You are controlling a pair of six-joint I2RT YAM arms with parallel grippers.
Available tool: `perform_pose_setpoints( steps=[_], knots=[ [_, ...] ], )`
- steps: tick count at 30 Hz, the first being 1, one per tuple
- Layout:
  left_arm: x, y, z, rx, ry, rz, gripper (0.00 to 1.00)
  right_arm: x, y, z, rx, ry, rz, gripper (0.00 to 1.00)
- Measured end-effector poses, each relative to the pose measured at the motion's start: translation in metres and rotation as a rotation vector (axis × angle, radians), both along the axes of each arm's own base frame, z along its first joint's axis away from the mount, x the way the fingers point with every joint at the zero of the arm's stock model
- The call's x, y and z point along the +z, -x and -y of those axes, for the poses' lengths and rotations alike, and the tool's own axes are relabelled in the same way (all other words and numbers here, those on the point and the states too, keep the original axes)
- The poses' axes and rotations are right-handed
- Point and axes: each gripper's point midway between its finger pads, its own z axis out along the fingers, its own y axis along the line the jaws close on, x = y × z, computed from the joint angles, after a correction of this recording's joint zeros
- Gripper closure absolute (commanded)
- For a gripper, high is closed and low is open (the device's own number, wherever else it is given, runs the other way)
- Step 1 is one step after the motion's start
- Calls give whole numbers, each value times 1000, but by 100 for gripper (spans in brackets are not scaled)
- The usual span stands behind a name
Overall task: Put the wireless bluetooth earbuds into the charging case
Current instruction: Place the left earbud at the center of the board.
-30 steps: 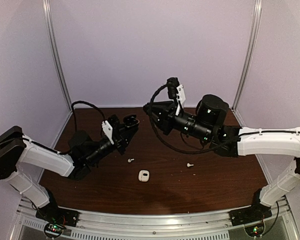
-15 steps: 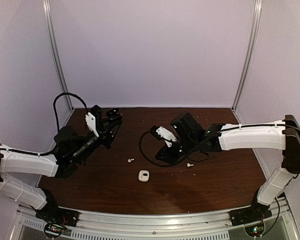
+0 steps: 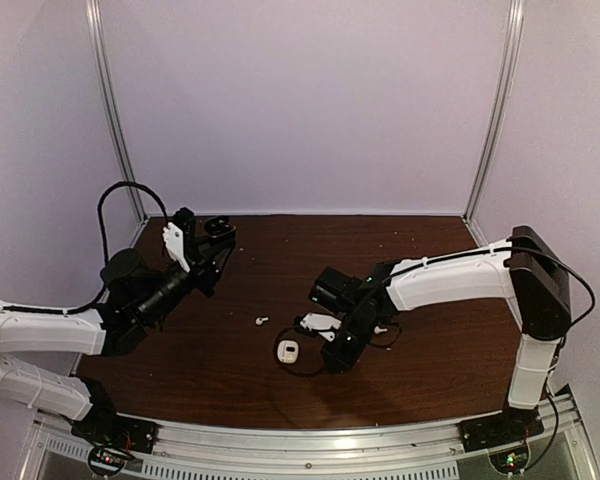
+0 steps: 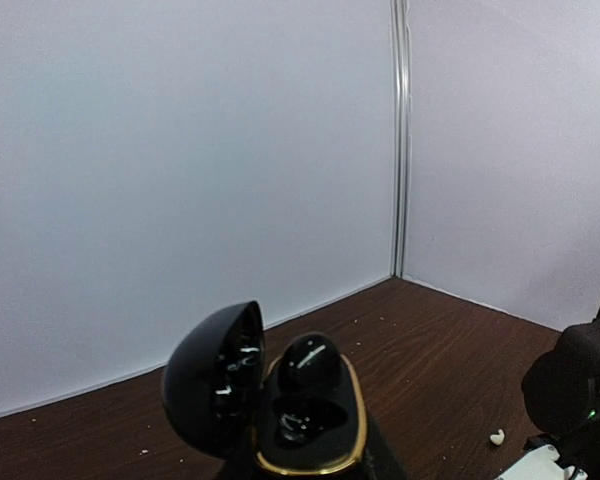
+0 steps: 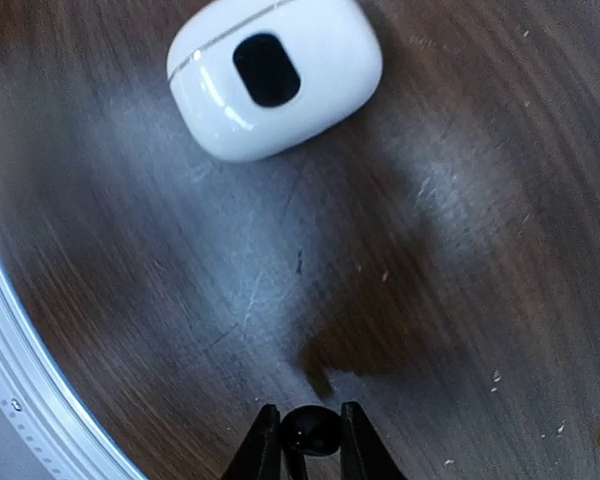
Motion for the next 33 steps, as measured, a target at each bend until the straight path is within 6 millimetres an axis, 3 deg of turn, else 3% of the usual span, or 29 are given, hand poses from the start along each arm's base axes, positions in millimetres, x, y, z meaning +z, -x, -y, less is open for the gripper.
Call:
perform_pose_setpoints(
  steps=[7,14,33],
  knots=[
    [-1,1,-3,6,-6,-7,100,-20,18,21,38,155,-36,76],
    [0,2,-5,6,-5,-5,100,-20,23,26,69,242,-28,62],
    [-5,6,-8,7,-16,-4,100,-20,20,19,123,439,55,67]
  ],
)
